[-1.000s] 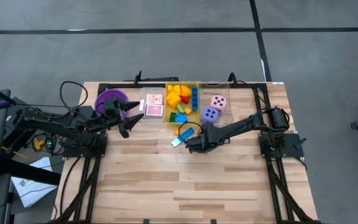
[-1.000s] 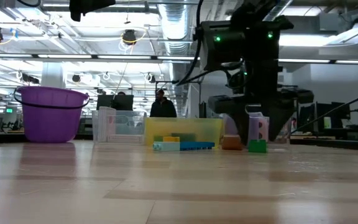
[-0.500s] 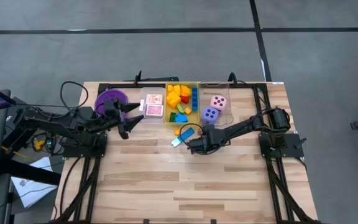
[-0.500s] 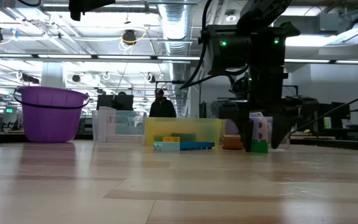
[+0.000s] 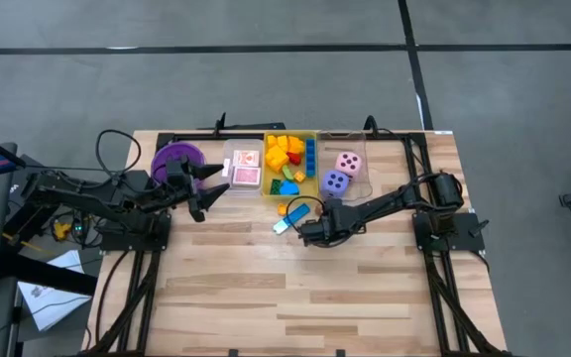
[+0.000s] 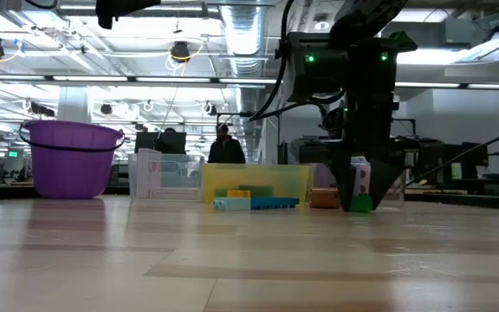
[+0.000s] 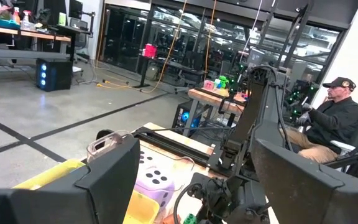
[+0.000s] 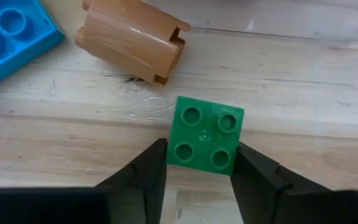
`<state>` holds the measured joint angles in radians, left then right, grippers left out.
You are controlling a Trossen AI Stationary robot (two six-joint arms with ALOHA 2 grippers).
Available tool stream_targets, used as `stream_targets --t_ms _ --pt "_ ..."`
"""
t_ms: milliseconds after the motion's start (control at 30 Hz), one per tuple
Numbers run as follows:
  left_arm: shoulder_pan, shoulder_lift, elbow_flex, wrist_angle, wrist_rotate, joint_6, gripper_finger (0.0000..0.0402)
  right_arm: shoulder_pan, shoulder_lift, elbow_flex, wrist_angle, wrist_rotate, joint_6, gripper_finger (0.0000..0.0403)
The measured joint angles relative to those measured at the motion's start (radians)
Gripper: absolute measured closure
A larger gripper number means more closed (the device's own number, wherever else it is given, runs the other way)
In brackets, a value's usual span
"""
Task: Pick & Place Toys
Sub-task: Put the green gamepiece into the yellow bin
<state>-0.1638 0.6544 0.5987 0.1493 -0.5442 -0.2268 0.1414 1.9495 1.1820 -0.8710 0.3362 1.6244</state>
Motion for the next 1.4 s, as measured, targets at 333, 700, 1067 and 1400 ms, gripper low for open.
stream_targets --t_ms 333,700,1067,1400 --pt "0.000 0.000 0.000 0.000 0.000 0.000 0.0097 0.035 0.000 -0.001 -0.012 -0.014 0.079 0.0252" --pt "0.000 0.000 0.000 0.000 0.000 0.000 0.0097 0.092 0.005 0.101 -0.049 -0.054 0.085 0.0251" --pt "0.000 0.000 0.000 0.000 0.000 0.000 0.0097 0.134 0.004 0.288 -0.110 0.029 0.069 0.0254" --pt "0.000 0.000 0.000 0.000 0.000 0.001 0.0097 0.080 0.002 0.489 -0.150 0.141 -0.075 0.0257"
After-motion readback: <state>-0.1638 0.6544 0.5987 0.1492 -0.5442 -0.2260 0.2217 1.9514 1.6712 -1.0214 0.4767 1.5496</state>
